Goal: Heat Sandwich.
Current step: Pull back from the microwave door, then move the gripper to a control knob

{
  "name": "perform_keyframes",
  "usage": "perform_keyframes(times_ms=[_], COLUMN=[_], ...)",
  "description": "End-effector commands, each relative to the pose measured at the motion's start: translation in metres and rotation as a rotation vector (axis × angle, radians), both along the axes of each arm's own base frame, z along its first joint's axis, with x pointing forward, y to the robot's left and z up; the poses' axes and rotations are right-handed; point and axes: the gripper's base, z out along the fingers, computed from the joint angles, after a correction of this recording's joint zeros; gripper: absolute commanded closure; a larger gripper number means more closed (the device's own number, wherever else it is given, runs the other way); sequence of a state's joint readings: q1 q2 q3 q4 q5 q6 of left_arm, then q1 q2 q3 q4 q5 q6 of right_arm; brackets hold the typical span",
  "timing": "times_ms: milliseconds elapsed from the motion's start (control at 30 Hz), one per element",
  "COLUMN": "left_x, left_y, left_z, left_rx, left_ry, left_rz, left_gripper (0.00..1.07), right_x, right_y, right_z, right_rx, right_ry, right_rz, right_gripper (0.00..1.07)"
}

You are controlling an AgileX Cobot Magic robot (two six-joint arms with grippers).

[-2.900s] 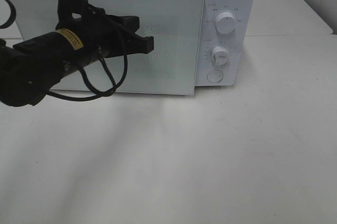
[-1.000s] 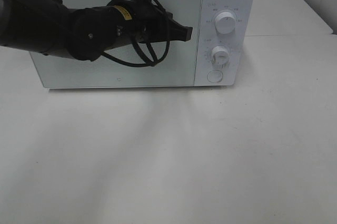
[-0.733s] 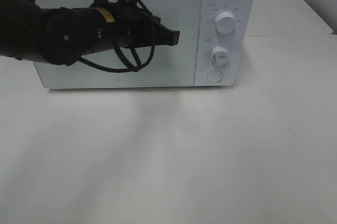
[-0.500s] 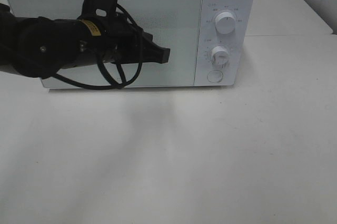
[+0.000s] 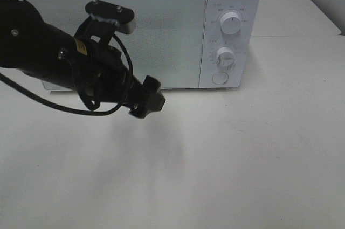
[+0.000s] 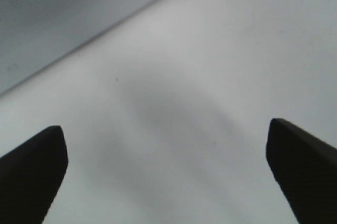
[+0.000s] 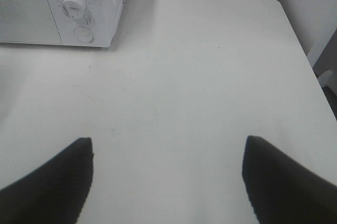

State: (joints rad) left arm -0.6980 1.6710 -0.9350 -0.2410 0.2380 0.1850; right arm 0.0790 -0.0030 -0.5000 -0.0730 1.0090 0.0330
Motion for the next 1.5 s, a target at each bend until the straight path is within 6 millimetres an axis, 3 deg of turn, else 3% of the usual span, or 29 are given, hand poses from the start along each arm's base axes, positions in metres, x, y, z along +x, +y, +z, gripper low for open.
perform_keyframes(times_ms=[33, 433, 767, 867, 1000, 1033, 1100, 1200, 1333, 1500], left_x=[-0.012, -0.031, -0.013, -0.010, -0.010, -0.013, -0.015, -0.027, -0.041, -0.062], left_y=[0.007, 0.026, 0.089, 0.116, 0.137, 0.153, 0.160, 0.189, 0.210, 0.217], left_z=[-0.005, -0.015, -0.014, 0.002, 0.021, 0.034, 0.039, 0.061, 0.081, 0.103], left_rx=[0.095, 0.259, 0.309, 0.276, 0.234, 0.216, 0.212, 0.207, 0.169, 0.141], left_ry=[0.114, 0.398, 0.626, 0.634, 0.602, 0.578, 0.568, 0.534, 0.490, 0.420], left_rz=[-0.045, -0.050, 0.144, 0.227, 0.308, 0.374, 0.402, 0.521, 0.606, 0.643], left_gripper=[0.08, 0.08, 0.08, 0.08, 0.08, 0.08, 0.08, 0.08, 0.08, 0.08], right_x=[-0.003, -0.003, -0.003, -0.003, -0.003, -0.003, -0.003, -0.003, -0.003, -0.003], right_y=[0.000, 0.000, 0.000, 0.000, 0.000, 0.000, 0.000, 0.000, 0.000, 0.000], right_z=[0.000, 0.000, 0.000, 0.000, 0.000, 0.000, 0.000, 0.000, 0.000, 0.000], right_rx=[0.006, 0.006, 0.006, 0.006, 0.006, 0.006, 0.006, 0.006, 0.006, 0.006], right_ry=[-0.036, -0.036, -0.036, -0.036, -0.036, -0.036, -0.036, -0.036, -0.036, -0.036], right_rz=[-0.005, -0.005, -0.005, -0.005, -0.005, -0.005, -0.005, -0.005, -0.005, -0.005], right_gripper=[0.32, 0.32, 0.32, 0.32, 0.32, 0.32, 0.32, 0.32, 0.32, 0.32])
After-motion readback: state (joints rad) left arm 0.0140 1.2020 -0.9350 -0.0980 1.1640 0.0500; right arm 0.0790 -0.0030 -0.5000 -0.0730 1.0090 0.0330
